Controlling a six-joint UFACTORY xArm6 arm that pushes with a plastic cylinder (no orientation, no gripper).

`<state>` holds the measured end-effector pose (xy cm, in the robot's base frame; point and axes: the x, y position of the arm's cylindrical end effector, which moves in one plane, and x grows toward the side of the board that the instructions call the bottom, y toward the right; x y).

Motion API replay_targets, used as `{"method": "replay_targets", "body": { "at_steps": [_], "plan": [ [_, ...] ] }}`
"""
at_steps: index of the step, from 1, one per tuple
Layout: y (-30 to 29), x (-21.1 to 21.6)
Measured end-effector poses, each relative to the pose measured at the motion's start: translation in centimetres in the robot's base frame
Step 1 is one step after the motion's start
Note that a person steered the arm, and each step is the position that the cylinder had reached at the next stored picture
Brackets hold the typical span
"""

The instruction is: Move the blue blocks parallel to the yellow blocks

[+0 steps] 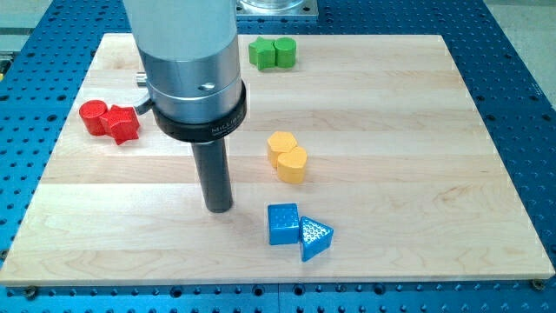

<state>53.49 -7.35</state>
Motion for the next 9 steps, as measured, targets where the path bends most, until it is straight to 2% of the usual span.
{"method": "replay_targets", "body": {
  "at_steps": [1,2,5,7,9],
  "plan": [
    [0.0,2.5],
    [3.1,3.2],
    [6.6,2.2],
    [5.4,2.2],
    [4.0,4.4]
  ]
}}
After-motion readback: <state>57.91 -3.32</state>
